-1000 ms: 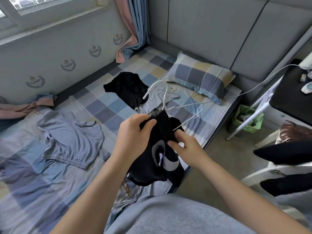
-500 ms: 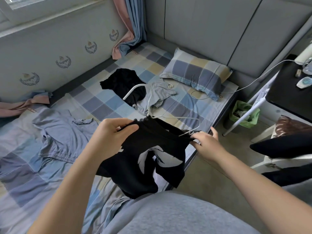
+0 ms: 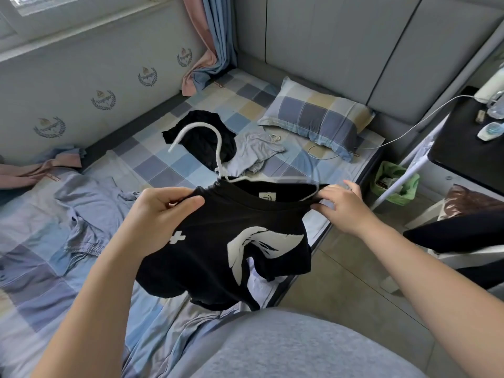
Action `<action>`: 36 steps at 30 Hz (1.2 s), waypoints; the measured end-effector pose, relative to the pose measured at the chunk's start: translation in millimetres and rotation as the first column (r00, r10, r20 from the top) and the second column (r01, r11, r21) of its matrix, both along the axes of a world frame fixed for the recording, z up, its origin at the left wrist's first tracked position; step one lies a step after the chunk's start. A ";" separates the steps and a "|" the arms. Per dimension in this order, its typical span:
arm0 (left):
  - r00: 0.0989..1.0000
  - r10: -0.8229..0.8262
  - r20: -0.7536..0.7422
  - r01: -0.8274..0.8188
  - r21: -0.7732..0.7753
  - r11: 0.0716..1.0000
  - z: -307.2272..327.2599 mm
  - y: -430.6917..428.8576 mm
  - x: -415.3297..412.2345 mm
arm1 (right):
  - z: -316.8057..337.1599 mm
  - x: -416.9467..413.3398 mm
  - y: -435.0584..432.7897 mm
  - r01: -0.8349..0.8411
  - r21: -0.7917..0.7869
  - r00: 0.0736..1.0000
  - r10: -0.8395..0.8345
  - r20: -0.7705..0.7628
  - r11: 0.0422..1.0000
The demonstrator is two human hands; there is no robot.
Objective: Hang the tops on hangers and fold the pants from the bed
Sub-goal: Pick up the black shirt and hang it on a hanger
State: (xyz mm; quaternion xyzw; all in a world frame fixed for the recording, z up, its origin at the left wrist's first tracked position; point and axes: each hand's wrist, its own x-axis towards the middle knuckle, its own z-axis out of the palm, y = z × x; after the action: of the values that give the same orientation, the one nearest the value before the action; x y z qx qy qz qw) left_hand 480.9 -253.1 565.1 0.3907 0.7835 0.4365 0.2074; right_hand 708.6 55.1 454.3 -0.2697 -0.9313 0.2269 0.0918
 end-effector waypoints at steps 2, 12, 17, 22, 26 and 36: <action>1.000 -0.017 -0.015 0.015 -0.136 0.991 -2.8 -2.1 -5.6 | 2.9 3.6 1.4 -0.009 0.046 1.000 0.008 0.026 0.999; 0.978 -0.163 -0.131 0.128 -0.245 0.961 -17.1 38.4 41.3 | 65.6 -33.2 -72.5 -0.255 -0.281 0.959 0.206 -0.195 0.925; 0.986 -0.121 -0.118 0.108 -0.110 0.988 -19.1 37.0 37.4 | 85.3 -37.8 -98.8 -0.264 -0.451 0.957 0.173 -0.234 0.852; 0.990 -0.086 -0.112 0.075 -0.100 0.992 -20.3 9.0 3.1 | 96.2 -15.7 -73.6 -0.222 -0.555 0.949 0.047 -0.311 0.802; 0.992 -0.089 -0.085 0.083 -0.070 0.994 -28.3 4.3 1.4 | 107.0 -15.0 -63.2 -0.227 -0.529 0.963 0.106 -0.248 0.818; 0.983 0.065 -0.174 -0.069 -0.017 0.998 -41.7 -9.3 -13.4 | 128.0 -30.8 -53.5 -0.246 -0.402 0.960 0.163 -0.229 0.882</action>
State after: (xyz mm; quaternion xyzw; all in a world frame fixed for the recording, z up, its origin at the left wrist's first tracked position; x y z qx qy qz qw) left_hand 467.4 -262.4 523.4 0.3984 0.8161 0.3985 0.1283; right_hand 677.8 1.5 582.3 -0.1605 -0.8694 0.4579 0.0937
